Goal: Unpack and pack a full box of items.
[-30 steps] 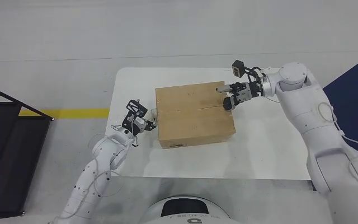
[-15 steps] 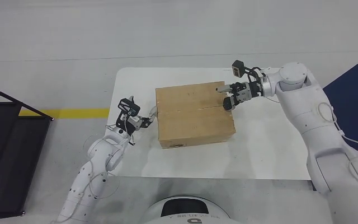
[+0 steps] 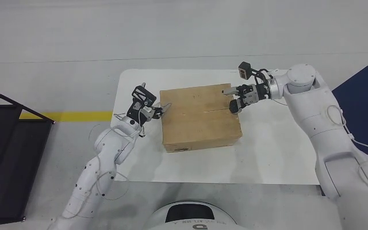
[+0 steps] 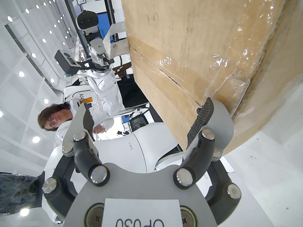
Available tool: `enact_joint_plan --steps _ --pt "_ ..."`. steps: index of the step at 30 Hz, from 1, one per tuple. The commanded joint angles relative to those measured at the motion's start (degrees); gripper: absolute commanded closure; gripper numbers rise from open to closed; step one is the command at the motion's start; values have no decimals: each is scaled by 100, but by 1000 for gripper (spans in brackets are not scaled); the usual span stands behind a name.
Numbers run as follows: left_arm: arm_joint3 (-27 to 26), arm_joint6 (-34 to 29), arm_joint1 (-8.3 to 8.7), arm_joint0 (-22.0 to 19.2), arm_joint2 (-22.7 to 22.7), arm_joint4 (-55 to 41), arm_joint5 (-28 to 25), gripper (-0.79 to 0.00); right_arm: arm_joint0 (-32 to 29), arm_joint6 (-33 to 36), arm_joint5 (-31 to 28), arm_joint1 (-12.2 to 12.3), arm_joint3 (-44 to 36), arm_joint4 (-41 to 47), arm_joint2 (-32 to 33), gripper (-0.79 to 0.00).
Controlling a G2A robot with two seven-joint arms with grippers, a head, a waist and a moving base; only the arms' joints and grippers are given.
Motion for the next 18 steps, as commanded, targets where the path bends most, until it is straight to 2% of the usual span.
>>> enact_joint_plan --steps 1,5,8,12,18 --pt "-86 -82 -16 -113 85 16 -10 -785 0 0 0 0 0 0 0 -785" --pt "-279 -212 -47 -261 142 -299 -94 -785 0 0 0 0 0 0 0 -785" --pt "-333 -309 -79 -347 26 -1775 -617 -785 0 0 0 0 0 0 0 -785" --pt "-140 -686 -79 -536 -152 -3440 -1390 -785 0 0 0 0 0 0 0 -785" --pt "244 -1000 -83 -774 -242 -4840 -1745 -785 0 0 0 0 0 0 0 -785"
